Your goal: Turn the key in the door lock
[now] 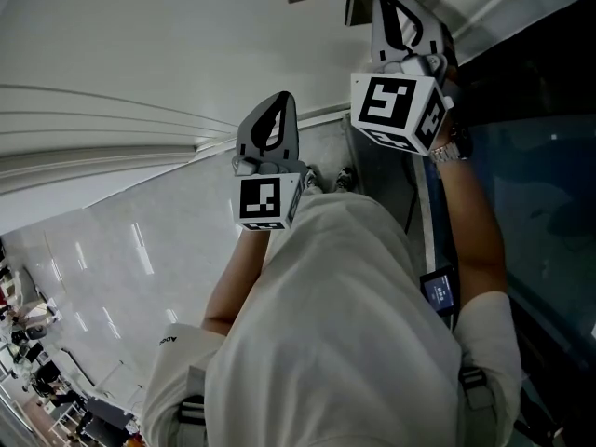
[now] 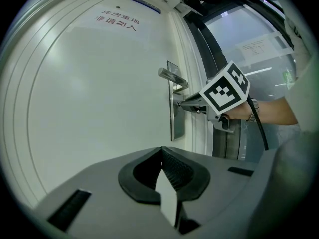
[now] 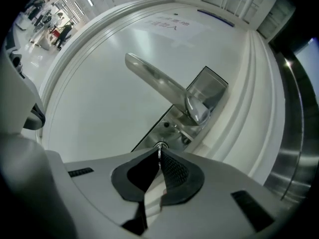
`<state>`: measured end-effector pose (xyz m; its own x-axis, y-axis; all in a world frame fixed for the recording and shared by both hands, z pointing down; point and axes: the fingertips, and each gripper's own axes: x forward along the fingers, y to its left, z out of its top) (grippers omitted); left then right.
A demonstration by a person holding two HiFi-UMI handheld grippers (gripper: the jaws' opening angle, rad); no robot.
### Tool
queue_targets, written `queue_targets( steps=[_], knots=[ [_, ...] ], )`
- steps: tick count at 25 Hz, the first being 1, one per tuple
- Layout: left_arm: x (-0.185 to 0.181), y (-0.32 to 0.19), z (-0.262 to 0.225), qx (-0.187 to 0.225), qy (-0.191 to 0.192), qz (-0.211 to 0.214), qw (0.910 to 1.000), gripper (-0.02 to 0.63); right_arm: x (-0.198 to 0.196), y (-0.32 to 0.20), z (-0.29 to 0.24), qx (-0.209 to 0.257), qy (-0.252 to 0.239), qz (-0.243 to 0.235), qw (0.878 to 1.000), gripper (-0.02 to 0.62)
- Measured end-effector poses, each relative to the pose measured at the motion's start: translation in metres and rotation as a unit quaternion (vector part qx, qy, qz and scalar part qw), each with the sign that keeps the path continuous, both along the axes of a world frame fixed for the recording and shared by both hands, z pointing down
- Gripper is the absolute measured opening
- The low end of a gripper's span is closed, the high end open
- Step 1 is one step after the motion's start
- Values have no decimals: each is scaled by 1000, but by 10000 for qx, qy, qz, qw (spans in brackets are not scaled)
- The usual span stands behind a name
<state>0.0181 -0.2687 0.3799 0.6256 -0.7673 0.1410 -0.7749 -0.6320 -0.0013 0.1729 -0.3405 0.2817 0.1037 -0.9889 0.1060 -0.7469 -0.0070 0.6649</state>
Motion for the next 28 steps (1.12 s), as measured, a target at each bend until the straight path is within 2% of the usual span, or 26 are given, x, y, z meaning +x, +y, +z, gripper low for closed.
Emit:
queue_targets(
  steps=[2, 5, 9, 12, 15, 20, 25, 28],
  knots=[
    [-1, -1, 0, 5, -3, -24, 10000, 9, 0, 0, 0, 18, -365, 9, 9993, 9],
    [-2, 1, -1, 0, -6, -42, 10000, 9, 0, 0, -3, 24, -1279, -64, 9918, 9],
    [-2, 4, -4, 19, 9, -43, 10000, 9, 3, 1, -7, -7, -2404, -169, 9705, 9],
    [-2, 4, -6, 55, -5, -35, 10000, 9, 5, 0, -6, -53, -3220, -253, 9464, 9],
    [-3, 2, -7, 60, -9, -33, 10000, 9, 6, -1, -5, -124, -4117, -341, 9106, 11],
    [-1, 4, -7, 65, -12, -26, 10000, 9, 10, 0, -3, -131, -5451, -418, 8372, 11],
    [-3, 3, -5, 42, -11, -46, 10000, 9, 13, -1, 0, -93, -6306, -425, 7749, 11],
    [-4, 5, -4, 49, -10, -73, 10000, 9, 13, 2, 1, -49, -6820, -421, 7301, 11]
  ],
)
